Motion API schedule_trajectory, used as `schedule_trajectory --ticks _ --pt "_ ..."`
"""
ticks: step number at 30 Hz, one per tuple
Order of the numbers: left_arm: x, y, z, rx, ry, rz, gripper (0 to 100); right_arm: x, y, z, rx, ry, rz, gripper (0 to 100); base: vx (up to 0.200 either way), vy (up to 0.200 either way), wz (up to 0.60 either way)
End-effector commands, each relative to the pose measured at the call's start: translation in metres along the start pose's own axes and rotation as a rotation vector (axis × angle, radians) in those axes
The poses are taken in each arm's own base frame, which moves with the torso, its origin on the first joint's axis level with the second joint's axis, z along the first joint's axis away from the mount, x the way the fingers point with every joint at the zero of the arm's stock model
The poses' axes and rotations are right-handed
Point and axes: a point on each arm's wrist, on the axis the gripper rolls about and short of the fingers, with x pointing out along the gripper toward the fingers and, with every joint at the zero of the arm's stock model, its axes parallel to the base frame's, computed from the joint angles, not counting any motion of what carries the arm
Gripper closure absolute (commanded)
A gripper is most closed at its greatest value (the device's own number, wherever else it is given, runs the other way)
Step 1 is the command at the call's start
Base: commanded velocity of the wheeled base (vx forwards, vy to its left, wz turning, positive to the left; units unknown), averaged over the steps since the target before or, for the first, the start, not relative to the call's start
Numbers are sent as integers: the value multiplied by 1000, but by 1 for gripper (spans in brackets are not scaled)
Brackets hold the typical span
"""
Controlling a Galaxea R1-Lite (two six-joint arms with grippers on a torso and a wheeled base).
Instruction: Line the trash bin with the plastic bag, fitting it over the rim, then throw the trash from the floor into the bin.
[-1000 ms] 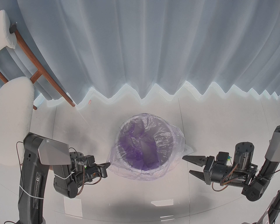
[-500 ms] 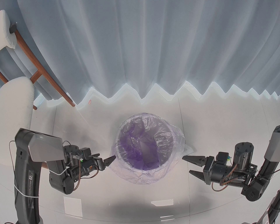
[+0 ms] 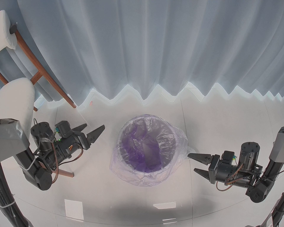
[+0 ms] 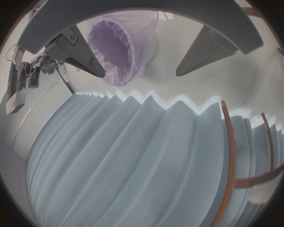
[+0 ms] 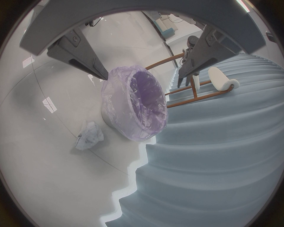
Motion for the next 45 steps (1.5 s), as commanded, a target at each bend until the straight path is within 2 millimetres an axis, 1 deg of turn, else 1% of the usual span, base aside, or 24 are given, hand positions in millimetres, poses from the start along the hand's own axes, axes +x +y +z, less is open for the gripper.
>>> schedule_trajectory --ticks 1,3,4,6,8,9,13,15,19,24,25,28,34,35,36,37,39,41,45 --pt "-25 -24 49 60 -159 -47 0 2 -3 1 -12 -3 -11 0 0 0 0" --pt "-34 -33 65 80 -213 -67 0 3 -7 0 -48 3 -27 0 0 0 0" --pt "-36 -35 68 85 -226 -72 0 4 -8 0 -60 1 -30 0 0 0 0" --pt "-49 -48 86 110 -291 -113 0 4 -11 0 -132 -27 -63 0 0 0 0" --pt "-53 -52 90 117 -303 -129 0 5 -11 0 -151 -41 -74 0 0 0 0" --pt "-65 -60 93 132 -308 -162 0 7 -11 2 -189 -66 -88 0 0 0 0" --pt "-84 -70 88 166 -283 -233 0 12 -6 8 -263 -92 -69 0 0 0 0" --pt "-86 -71 88 175 -280 -242 0 13 -4 10 -285 -103 -60 0 0 0 0" --pt "-86 -70 90 187 -291 -239 0 21 -4 25 -351 -149 -55 0 0 0 0" --pt "-85 -68 88 182 -279 -234 0 45 -21 54 -433 -216 -87 0 0 0 0" --pt "-85 -68 88 182 -279 -234 0 46 -22 55 -436 -219 -88 0 0 0 0" --pt "-86 -68 88 183 -280 -234 0 60 -34 67 -468 -240 -103 0 0 0 0" --pt "-85 -66 88 184 -279 -225 0 79 -42 74 -507 -280 -58 0 0 0 0" --pt "-85 -66 88 184 -279 -225 0 79 -42 74 -507 -280 -58 0 0 0 0" --pt "-85 -66 88 183 -277 -226 0 90 -44 78 -516 -290 -40 0 0 0 0" --pt "-85 -66 88 183 -277 -226 0 92 -44 79 -517 -292 -38 0 0 0 0" --pt "-84 -65 87 181 -273 -223 0 103 -44 86 -526 -312 -17 0 0 0 0" --pt "-84 -64 87 182 -274 -220 0 106 -45 89 -527 -317 -12 0 0 0 0" --pt "-84 -64 87 181 -273 -220 0 110 -48 84 -532 -302 -1 0 0 0 0"
